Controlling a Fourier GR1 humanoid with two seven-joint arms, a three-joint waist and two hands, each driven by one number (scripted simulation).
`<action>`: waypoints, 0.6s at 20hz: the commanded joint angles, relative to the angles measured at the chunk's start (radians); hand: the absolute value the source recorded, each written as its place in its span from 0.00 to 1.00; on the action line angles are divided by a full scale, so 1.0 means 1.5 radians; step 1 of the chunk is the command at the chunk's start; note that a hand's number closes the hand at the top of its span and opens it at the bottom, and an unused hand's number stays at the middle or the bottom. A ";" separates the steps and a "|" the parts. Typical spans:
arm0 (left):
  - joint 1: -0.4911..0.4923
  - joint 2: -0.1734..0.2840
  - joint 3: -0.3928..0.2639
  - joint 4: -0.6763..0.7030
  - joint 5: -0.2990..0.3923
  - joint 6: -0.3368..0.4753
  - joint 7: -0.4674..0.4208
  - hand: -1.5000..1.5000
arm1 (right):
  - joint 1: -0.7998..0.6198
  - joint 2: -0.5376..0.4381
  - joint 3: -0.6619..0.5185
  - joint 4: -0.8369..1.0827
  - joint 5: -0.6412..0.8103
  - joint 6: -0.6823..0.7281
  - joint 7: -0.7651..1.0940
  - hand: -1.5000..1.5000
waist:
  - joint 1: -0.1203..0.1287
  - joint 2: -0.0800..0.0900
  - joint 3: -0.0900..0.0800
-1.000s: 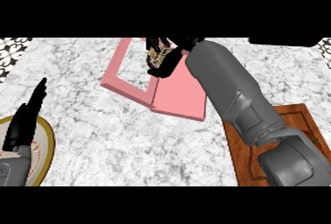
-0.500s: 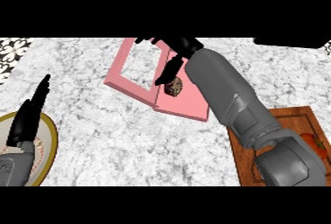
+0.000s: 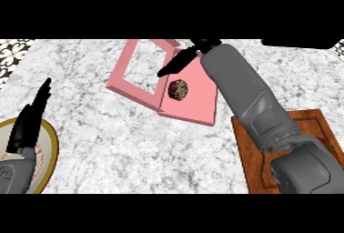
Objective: Pick the cupcake from the cutting board and place it in the cardboard box
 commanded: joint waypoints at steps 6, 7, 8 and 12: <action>0.011 -0.006 0.002 0.007 0.000 -0.001 -0.013 0.50 | 0.014 -0.135 -0.073 0.001 -0.071 0.129 -0.018 0.00 | -0.004 0.004 0.000; 0.006 -0.006 0.001 0.007 -0.006 0.006 -0.013 0.50 | 0.002 -0.137 -0.083 0.003 -0.081 0.131 0.001 0.00 | -0.003 0.003 0.000; -0.016 0.004 0.009 0.000 0.003 -0.003 0.014 0.50 | 0.018 -0.149 -0.084 0.003 -0.081 0.130 -0.012 0.00 | -0.002 0.005 0.001; 0.009 -0.005 0.006 -0.001 -0.002 0.005 -0.015 0.50 | 0.035 -0.239 -0.085 0.006 -0.079 0.195 -0.013 0.00 | 0.001 0.007 0.001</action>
